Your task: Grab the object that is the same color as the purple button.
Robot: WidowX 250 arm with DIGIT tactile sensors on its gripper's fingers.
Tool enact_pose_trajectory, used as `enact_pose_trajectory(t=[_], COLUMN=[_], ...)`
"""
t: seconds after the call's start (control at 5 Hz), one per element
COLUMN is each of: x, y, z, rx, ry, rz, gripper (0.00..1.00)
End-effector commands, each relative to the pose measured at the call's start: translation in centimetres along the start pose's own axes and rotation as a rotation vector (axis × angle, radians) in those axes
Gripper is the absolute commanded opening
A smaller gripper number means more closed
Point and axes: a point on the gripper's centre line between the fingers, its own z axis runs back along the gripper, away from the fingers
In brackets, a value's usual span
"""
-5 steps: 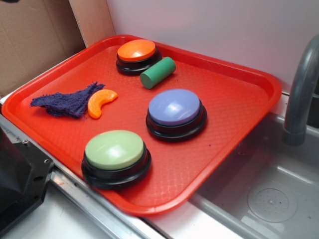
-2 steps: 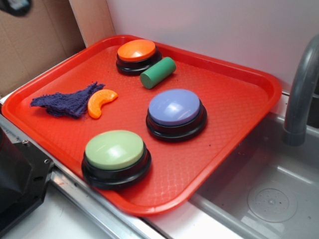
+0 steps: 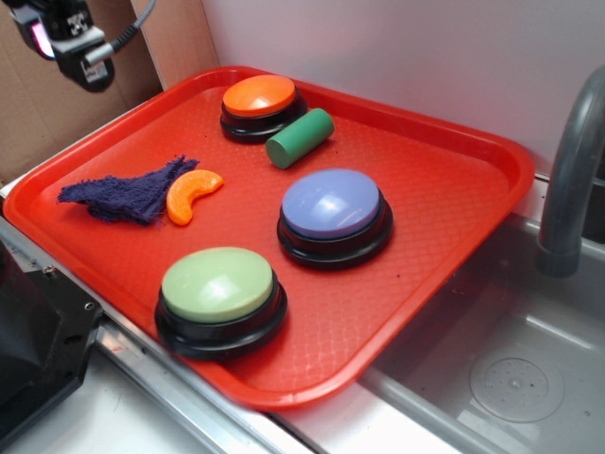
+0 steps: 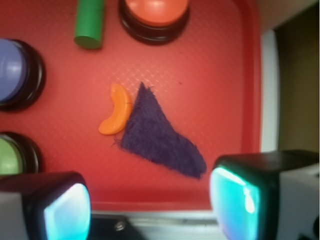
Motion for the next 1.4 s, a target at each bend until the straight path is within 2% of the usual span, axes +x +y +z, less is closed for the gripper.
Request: enact_pose_trajectory(t=[0.0,0.6,1.0,1.2], x=[0.2,0.2,-2.0,-1.7], y=[1.9,1.9,1.2,0.7], z=[-6.6,-6.6,-10.2,-10.6], rx=[0.058,0.058,-0.011,-0.020], ry=[-0.002,-0.002,-0.007,0.000], rz=[-0.169,-0.169,-0.305,-0.351], gripper=[1.00,1.00,1.00,1.00])
